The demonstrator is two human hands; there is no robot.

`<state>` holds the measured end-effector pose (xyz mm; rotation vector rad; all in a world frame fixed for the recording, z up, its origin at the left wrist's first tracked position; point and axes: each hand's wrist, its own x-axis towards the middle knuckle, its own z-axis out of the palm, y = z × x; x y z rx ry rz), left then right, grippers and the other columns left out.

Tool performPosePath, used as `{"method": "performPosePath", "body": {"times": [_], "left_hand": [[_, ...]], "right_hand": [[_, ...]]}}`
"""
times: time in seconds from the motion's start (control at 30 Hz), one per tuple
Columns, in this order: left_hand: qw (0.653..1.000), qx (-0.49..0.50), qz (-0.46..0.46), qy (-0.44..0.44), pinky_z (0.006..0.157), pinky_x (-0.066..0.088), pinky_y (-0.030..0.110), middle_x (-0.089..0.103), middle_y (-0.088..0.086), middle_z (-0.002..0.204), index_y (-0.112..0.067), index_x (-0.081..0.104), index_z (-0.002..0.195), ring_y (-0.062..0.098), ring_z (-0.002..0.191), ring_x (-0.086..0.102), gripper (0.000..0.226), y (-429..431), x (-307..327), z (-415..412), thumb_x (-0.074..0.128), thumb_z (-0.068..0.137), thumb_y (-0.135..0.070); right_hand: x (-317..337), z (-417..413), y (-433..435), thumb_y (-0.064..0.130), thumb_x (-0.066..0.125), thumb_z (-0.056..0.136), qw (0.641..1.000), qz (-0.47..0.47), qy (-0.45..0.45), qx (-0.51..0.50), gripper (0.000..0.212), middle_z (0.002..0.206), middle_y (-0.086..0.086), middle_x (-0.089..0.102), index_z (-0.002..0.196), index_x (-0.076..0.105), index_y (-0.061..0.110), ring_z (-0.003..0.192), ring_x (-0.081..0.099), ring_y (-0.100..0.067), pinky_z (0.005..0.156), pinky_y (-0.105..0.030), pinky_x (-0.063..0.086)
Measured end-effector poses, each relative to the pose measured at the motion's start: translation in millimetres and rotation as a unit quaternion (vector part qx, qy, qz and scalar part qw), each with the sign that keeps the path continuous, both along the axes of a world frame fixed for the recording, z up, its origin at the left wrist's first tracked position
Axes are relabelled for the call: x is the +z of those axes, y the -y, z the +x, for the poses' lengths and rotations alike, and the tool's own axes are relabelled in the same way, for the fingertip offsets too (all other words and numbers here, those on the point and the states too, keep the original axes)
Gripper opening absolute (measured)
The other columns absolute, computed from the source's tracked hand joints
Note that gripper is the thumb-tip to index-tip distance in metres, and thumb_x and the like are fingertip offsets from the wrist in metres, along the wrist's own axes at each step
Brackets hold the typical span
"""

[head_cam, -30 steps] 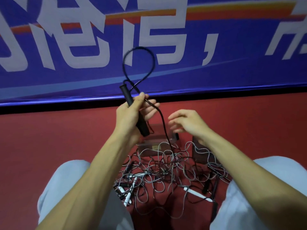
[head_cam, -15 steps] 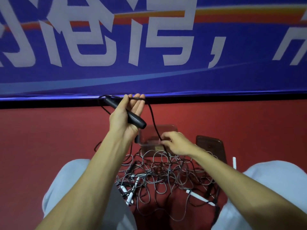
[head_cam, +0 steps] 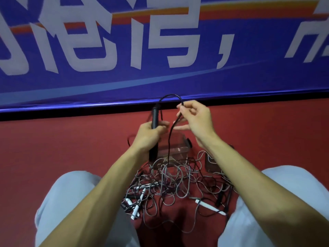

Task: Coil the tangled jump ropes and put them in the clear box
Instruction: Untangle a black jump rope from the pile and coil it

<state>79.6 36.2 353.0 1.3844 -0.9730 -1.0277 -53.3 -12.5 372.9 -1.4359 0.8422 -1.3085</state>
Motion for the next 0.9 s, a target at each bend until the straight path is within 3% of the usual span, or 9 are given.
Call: {"method": "performPosePath", "body": {"times": [0.17, 0.27, 0.37, 0.47, 0.53, 0.63, 0.73, 0.8, 0.9], "left_hand": [[0.992, -0.110, 0.047, 0.043, 0.045, 0.042, 0.012, 0.063, -0.005, 0.062, -0.003, 0.068, 0.102, 0.001, 0.047, 0.054, 0.015, -5, -8, -9, 0.056, 0.094, 0.001], [0.980, -0.185, 0.062, 0.048, 0.059, 0.051, 0.013, 0.070, -0.006, 0.074, -0.008, 0.068, 0.096, 0.002, 0.064, 0.065, 0.014, -7, -12, -13, 0.059, 0.092, 0.001], [0.978, -0.199, 0.041, 0.052, 0.082, 0.057, 0.032, 0.072, 0.003, 0.084, -0.009, 0.067, 0.088, 0.016, 0.083, 0.068, 0.008, -9, -15, -21, 0.061, 0.092, -0.004], [0.990, -0.143, -0.013, 0.018, 0.066, 0.058, 0.025, 0.070, 0.008, 0.078, -0.006, 0.063, 0.084, 0.015, 0.069, 0.068, 0.011, -11, -7, -25, 0.059, 0.093, -0.004], [0.993, -0.096, -0.050, -0.052, 0.067, 0.059, 0.027, 0.071, 0.009, 0.075, -0.005, 0.062, 0.087, 0.015, 0.068, 0.069, 0.006, -11, 2, -24, 0.059, 0.093, -0.004], [0.986, -0.057, -0.090, -0.127, 0.076, 0.058, 0.034, 0.072, 0.009, 0.077, -0.007, 0.062, 0.090, 0.020, 0.075, 0.071, 0.005, -13, 17, -20, 0.059, 0.094, -0.008], [0.975, -0.037, -0.123, -0.180, 0.077, 0.058, 0.034, 0.071, 0.008, 0.080, -0.008, 0.063, 0.089, 0.022, 0.079, 0.071, 0.009, -16, 30, -14, 0.057, 0.095, -0.011], [0.960, -0.031, -0.146, -0.237, 0.077, 0.058, 0.032, 0.072, 0.008, 0.080, -0.009, 0.061, 0.089, 0.021, 0.079, 0.072, 0.009, -15, 36, -10, 0.056, 0.095, -0.012], [0.924, -0.029, -0.176, -0.339, 0.077, 0.059, 0.030, 0.071, 0.005, 0.080, -0.010, 0.058, 0.089, 0.019, 0.079, 0.073, 0.013, -12, 43, -1, 0.052, 0.098, -0.016]], "right_hand": [[18, -13, 0, 0.006, 0.050, 0.098, 0.993, 0.021, 0.113, -0.004, 0.012, 0.074, -0.004, 0.058, 0.091, 0.059, 0.009, 0.055, 0.062, -0.011, 0.047, -0.031, 0.056], [19, -22, 6, 0.009, 0.050, 0.099, 0.985, 0.067, 0.160, -0.016, 0.011, 0.074, -0.002, 0.057, 0.092, 0.059, 0.009, 0.053, 0.062, -0.009, 0.045, -0.026, 0.051], [15, -27, 12, 0.012, 0.051, 0.099, 0.978, 0.125, 0.164, -0.023, 0.011, 0.074, -0.002, 0.057, 0.091, 0.058, 0.009, 0.051, 0.060, -0.010, 0.045, -0.023, 0.049], [13, -31, 17, 0.016, 0.051, 0.099, 0.964, 0.184, 0.190, -0.029, 0.017, 0.071, -0.004, 0.055, 0.085, 0.057, 0.009, 0.049, 0.057, -0.012, 0.046, -0.023, 0.051], [11, -35, 19, 0.023, 0.048, 0.101, 0.959, 0.206, 0.193, -0.036, 0.022, 0.073, -0.006, 0.057, 0.088, 0.057, 0.008, 0.053, 0.057, -0.016, 0.047, -0.024, 0.052], [8, -37, 19, 0.023, 0.042, 0.103, 0.971, 0.203, 0.128, -0.014, 0.026, 0.078, -0.007, 0.060, 0.091, 0.060, 0.007, 0.059, 0.059, -0.019, 0.051, -0.026, 0.054], [2, -30, 14, 0.000, 0.044, 0.097, 0.988, 0.149, -0.035, 0.035, 0.020, 0.083, -0.009, 0.063, 0.089, 0.062, 0.008, 0.063, 0.062, -0.018, 0.059, -0.028, 0.057], [-7, -24, 12, -0.014, 0.041, 0.086, 0.981, 0.135, -0.108, 0.084, 0.033, 0.089, -0.009, 0.068, 0.091, 0.064, 0.009, 0.074, 0.064, -0.018, 0.067, -0.026, 0.055], [-26, -16, 12, -0.017, 0.043, 0.079, 0.960, 0.148, -0.155, 0.179, 0.044, 0.106, -0.007, 0.068, 0.104, 0.066, 0.011, 0.086, 0.060, -0.012, 0.064, -0.018, 0.045]]}}
